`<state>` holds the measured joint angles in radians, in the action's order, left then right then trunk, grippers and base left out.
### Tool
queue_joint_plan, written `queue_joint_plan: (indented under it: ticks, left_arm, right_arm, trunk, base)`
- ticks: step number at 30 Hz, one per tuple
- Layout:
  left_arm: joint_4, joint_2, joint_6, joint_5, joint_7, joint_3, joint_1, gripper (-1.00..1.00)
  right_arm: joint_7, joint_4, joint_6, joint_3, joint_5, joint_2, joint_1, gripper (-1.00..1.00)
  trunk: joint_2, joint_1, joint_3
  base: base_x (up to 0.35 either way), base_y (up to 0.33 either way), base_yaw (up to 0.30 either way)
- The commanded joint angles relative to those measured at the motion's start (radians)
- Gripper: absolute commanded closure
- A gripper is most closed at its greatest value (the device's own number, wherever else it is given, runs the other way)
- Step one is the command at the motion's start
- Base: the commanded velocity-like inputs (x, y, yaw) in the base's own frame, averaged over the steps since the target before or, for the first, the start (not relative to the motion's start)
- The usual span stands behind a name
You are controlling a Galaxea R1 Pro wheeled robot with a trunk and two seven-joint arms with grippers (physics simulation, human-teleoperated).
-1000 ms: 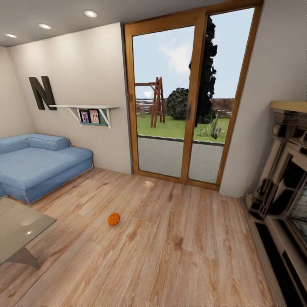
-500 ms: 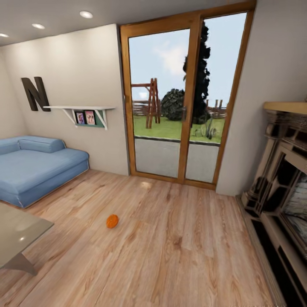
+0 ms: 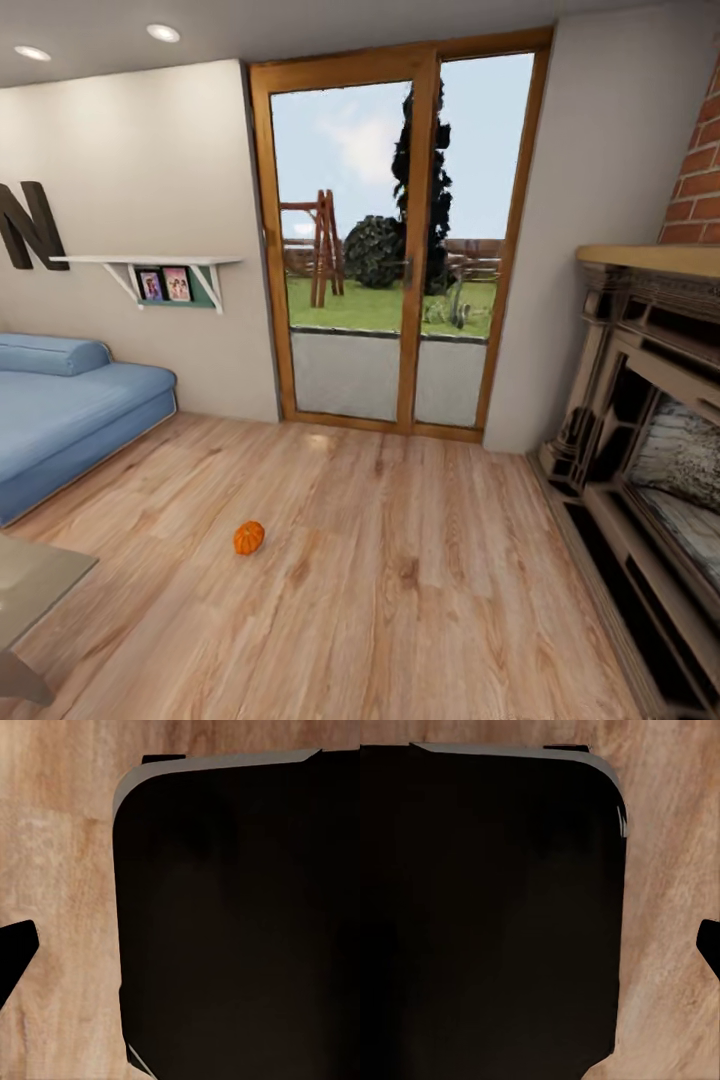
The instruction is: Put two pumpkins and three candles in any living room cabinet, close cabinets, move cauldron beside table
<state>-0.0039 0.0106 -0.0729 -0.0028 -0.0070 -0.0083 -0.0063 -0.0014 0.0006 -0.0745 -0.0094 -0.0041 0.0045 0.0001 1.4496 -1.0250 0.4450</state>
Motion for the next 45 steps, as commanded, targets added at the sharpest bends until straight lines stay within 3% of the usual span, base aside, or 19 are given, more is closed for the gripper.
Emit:
queue_joint_plan:
  ticks: [1,28,45]
  left_arm:
    - [0.001,0.000,-0.004,0.000,-0.001,-0.001,0.000,-1.00]
    - [0.001,0.000,-0.037,0.000,-0.001,-0.001,0.000,-1.00]
    - [0.001,0.000,-0.039,-0.001,-0.001,-0.001,0.000,-1.00]
  right_arm:
    - [0.000,0.001,-0.004,-0.001,-0.001,0.000,0.000,-1.00]
    - [0.000,0.006,-0.007,0.000,-0.001,-0.001,0.000,-1.00]
    - [0.000,0.006,-0.007,-0.001,-0.001,-0.001,0.000,-1.00]
  trunk:
    - [0.000,0.000,0.000]
    - [0.000,0.000,-0.025]
    - [0.000,0.000,-0.029]
  base:
    - [0.008,0.159,-0.240]
    - [0.001,0.023,-0.262]
    - [0.000,0.156,-0.288]
